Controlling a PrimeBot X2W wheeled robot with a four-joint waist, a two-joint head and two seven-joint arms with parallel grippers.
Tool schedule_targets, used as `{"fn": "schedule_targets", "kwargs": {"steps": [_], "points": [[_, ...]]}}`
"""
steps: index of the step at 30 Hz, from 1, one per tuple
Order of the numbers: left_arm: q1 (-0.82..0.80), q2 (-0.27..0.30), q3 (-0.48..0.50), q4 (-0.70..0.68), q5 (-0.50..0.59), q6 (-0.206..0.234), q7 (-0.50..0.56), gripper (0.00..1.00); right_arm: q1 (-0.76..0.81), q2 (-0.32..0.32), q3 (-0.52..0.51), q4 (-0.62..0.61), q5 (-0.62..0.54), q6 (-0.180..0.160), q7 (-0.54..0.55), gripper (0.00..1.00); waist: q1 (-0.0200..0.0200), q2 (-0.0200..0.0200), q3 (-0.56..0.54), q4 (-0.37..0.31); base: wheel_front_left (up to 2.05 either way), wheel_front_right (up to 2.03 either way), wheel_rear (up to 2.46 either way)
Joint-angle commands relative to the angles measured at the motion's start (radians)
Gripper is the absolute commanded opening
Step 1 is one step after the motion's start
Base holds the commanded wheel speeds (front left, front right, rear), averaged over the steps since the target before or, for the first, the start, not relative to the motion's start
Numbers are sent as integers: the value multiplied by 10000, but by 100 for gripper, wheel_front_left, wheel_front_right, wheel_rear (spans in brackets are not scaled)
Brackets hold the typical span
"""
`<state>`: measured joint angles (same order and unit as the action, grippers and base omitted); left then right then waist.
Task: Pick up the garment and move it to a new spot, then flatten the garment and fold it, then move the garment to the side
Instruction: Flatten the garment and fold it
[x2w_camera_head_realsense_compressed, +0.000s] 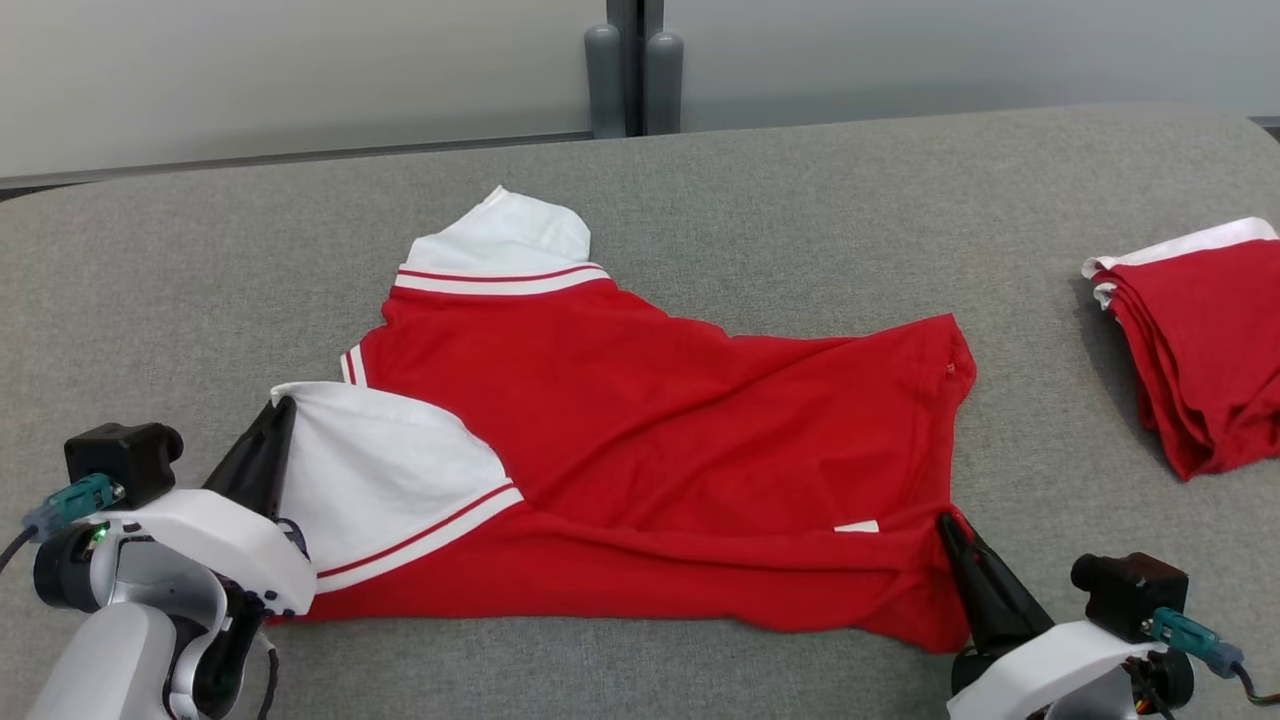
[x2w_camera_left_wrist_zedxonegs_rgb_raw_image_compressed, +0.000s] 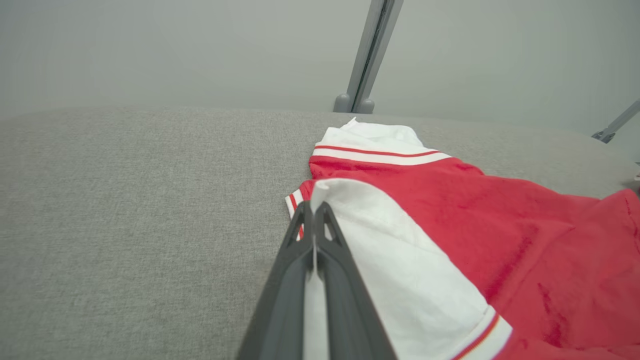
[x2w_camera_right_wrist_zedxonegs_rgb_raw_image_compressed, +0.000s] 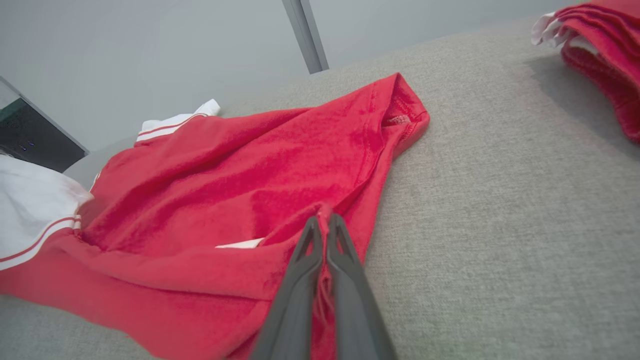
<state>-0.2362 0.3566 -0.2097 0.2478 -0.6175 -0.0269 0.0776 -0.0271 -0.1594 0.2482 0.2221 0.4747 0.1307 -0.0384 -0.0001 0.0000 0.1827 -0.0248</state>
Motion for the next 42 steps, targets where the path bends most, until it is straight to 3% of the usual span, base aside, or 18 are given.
{"fn": "schedule_targets", "kwargs": {"steps": [1, 2, 6, 13, 18, 25, 42], "points": [[-200, -11, 8, 182, 36, -171, -248, 100, -175, -91, 58, 106, -3, -1, -156, 45, 1, 0, 106, -15, 0, 0, 0], [-318, -128, 96, 315, -17, -211, -599, 100, -231, -107, 70, 156, -44, -1, -291, 99, 1, 0, 136, -17, 0, 0, 0], [-309, -307, 222, 779, 290, -227, -1997, 100, -424, -132, -74, 61, -461, -1, -1144, 100, 1, 0, 212, -43, 0, 0, 0], [451, -503, 359, 327, 1277, 481, -3324, 100, -159, -66, -868, -674, -2257, -1, -1828, 100, 1, 0, -15, -94, 0, 0, 0], [1491, -678, 497, -578, 1850, 986, -3419, 100, 422, 259, -1269, -1598, -3146, -2, -1648, 100, 1, 0, -420, -131, 0, 0, 0], [2848, -814, 585, -1480, 2323, 1429, -3428, 100, 1416, 541, -1296, -2447, -3298, -2, -1097, 100, 1, 0, -851, -120, 0, 0, 0], [2995, -774, 568, -1239, 2417, 1285, -3403, 100, 1717, 652, -1329, -2483, -3181, -1, -868, 100, 1, 0, -963, -116, 0, 0, 0]]}}
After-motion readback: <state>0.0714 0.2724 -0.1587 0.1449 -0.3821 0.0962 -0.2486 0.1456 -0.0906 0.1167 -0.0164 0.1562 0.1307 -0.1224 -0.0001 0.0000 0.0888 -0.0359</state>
